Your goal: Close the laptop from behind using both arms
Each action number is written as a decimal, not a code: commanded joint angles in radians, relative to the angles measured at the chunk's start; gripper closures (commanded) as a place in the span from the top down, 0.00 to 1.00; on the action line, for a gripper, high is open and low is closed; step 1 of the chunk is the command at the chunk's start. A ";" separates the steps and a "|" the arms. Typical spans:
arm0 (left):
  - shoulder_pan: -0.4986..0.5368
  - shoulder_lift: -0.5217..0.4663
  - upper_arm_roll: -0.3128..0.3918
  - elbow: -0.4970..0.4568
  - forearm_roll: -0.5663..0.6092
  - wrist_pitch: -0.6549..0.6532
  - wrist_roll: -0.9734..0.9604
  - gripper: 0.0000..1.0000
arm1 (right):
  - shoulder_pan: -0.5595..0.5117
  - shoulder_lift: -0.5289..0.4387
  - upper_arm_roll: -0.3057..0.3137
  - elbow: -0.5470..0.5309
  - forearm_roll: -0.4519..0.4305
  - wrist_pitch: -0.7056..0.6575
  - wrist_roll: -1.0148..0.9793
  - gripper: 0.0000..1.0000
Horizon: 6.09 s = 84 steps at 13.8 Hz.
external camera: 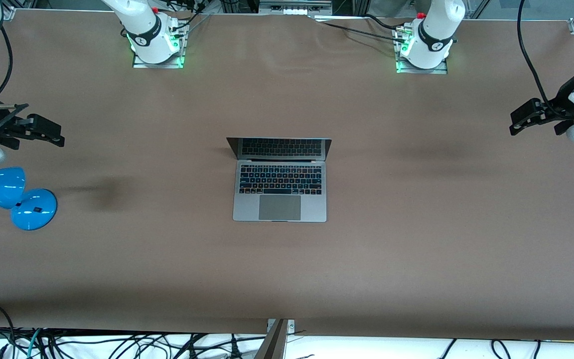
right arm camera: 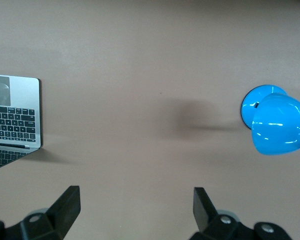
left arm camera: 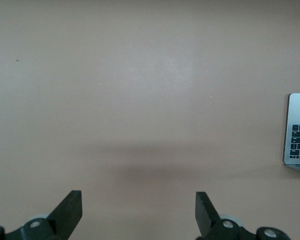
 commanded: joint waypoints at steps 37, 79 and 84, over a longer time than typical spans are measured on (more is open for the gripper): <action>-0.165 0.067 -0.376 0.020 -0.080 0.002 -0.593 1.00 | 0.385 0.095 0.003 -0.019 0.210 0.000 0.398 0.90; -0.308 0.411 -0.394 -0.031 -0.064 0.325 -0.836 0.00 | 0.570 0.403 -0.006 -0.019 0.320 0.182 0.556 0.02; -0.311 0.363 -0.397 -0.037 -0.080 0.248 -0.834 0.00 | 0.568 0.403 -0.011 -0.016 0.320 0.196 0.553 0.02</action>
